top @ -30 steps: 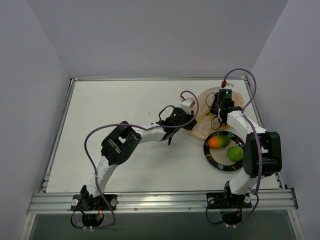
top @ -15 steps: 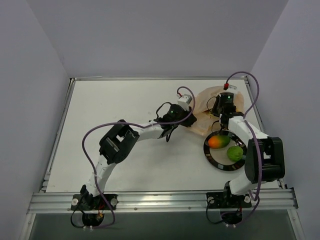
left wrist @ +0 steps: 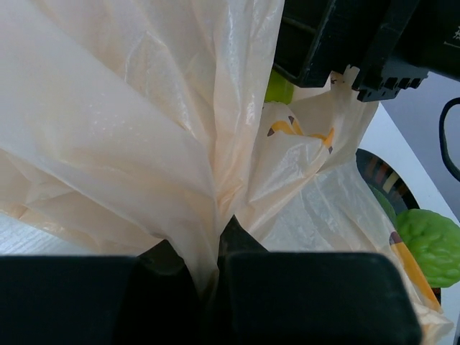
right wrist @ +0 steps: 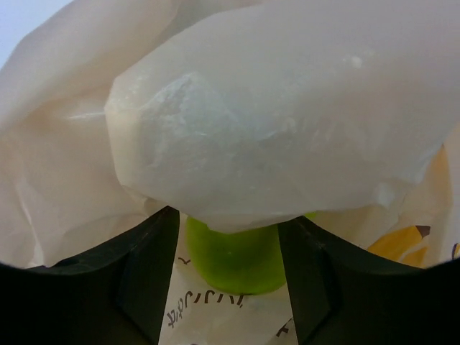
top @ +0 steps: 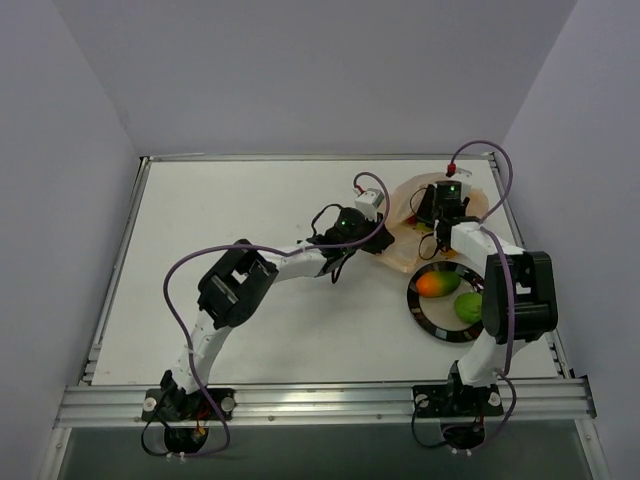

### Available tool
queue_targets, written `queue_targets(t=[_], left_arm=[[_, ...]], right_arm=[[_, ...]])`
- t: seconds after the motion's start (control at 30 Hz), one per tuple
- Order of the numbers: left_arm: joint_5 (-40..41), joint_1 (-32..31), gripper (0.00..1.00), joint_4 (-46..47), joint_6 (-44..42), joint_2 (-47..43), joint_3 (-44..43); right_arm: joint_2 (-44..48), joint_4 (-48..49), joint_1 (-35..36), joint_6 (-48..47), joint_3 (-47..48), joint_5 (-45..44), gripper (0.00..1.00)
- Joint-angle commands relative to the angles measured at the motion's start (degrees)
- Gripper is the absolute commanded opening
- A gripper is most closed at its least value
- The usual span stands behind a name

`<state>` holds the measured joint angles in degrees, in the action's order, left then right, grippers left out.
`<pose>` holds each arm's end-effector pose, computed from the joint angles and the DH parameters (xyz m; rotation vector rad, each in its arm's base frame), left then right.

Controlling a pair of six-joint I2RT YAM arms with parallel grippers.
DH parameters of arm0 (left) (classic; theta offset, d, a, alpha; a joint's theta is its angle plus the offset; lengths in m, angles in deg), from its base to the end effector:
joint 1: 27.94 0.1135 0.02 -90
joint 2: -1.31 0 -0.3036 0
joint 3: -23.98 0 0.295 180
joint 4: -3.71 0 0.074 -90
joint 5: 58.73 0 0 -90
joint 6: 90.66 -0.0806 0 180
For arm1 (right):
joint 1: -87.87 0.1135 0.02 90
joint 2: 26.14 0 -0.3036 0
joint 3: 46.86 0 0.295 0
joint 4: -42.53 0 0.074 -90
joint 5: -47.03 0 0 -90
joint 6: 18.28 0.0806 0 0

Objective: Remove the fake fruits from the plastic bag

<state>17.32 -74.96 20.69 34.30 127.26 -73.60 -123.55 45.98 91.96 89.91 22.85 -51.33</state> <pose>0.3996 -0.4573 0.1890 0.3953 1.9004 -1.2154 0.4602 0.0212 0.2143 0.3373 1.9620 0.1057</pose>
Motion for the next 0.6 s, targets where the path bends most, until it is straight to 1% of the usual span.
queue_targets(t=[0.0, 0.03, 0.07, 0.1, 0.13, 0.17, 0.23, 0.27, 0.3, 0.4, 0.53, 0.57], left_arm=[[-0.8, 0.2, 0.05, 0.6, -0.7, -3.8, -3.2], [-1.1, 0.2, 0.06, 0.6, -0.7, -3.6, -3.5], [-1.3, 0.1, 0.08, 0.7, -0.4, -3.3, -3.6], [-1.6, 0.1, 0.10, 1.2, -0.3, -2.9, -3.6], [-2.1, 0.1, 0.14, 1.4, -0.2, -2.7, -3.4], [-2.2, 0.1, 0.23, 1.7, -0.2, -2.4, -3.2], [-2.1, 0.1, 0.33, 1.8, -0.1, -2.2, -2.8], [-2.1, 0.1, 0.38, 1.8, -0.1, -2.0, -2.8], [-2.1, 0.1, 0.46, 1.4, -0.2, -1.9, -2.8], [-2.0, 0.1, 0.56, -0.4, -0.9, -1.3, -3.2], [-2.4, 0.0, 0.60, -1.7, -1.1, -0.3, -3.6], [-2.7, 0.0, 0.60, -1.8, -0.9, 0.3, -3.7]], right_arm=[[0.7, -0.2, 0.2, 2.4, -0.8, -3.4, 0.54], [0.9, 0.3, 0.2, 2.8, -2.1, -4.7, 0.62], [0.9, 0.8, 0.1, 3.1, -3.4, -5.4, 0.68], [0.7, 0.7, -0.1, 3.2, -3.5, -6.0, 0.72], [0.6, 0.8, -0.1, 3.0, -3.3, -6.2, 0.79], [-0.1, 0.9, -0.2, 2.9, -2.5, -6.1, 0.80], [-1.0, 1.3, -0.7, 3.2, -1.2, -6.1, 0.84], [-2.4, 1.3, -0.8, 3.1, 0.6, -5.0, 0.84], [-3.2, 1.2, -0.8, 3.2, 1.6, -4.7, 0.85], [-6.2, 0.9, -0.8, 3.3, 4.2, -4.0, 0.86], [-9.0, -0.1, -0.8, 4.2, 5.1, -4.2, 0.88], [-9.6, -0.4, -0.8, 4.6, 5.1, -4.3, 0.91]])
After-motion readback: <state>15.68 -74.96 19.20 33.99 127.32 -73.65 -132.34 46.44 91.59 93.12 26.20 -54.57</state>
